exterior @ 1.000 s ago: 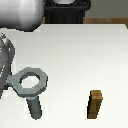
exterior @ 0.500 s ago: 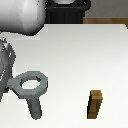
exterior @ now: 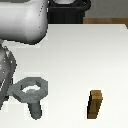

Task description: Put the loop with the handle onto the peg.

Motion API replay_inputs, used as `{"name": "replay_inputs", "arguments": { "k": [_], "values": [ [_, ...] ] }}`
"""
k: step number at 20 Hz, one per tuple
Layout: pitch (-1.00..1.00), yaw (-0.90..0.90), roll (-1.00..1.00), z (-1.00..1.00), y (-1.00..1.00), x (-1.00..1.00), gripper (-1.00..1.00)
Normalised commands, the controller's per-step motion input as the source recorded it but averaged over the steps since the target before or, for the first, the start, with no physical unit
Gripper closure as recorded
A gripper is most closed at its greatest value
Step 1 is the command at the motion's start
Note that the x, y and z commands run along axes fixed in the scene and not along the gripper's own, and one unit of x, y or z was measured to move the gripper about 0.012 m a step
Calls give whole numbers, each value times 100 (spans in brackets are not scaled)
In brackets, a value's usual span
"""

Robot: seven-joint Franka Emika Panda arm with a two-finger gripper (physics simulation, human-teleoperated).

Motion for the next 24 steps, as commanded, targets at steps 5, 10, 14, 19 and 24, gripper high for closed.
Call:
{"name": "replay_inputs", "arguments": {
  "k": [5, 10, 14, 19, 24],
  "values": [
    [0, 0, 0, -7, 0, 80, 100],
    [0, 0, 0, 0, 0, 0, -100],
    [0, 0, 0, 0, 0, 0, -100],
    [0, 0, 0, 0, 0, 0, -100],
    [0, 0, 0, 0, 0, 0, -100]
  ]
}}
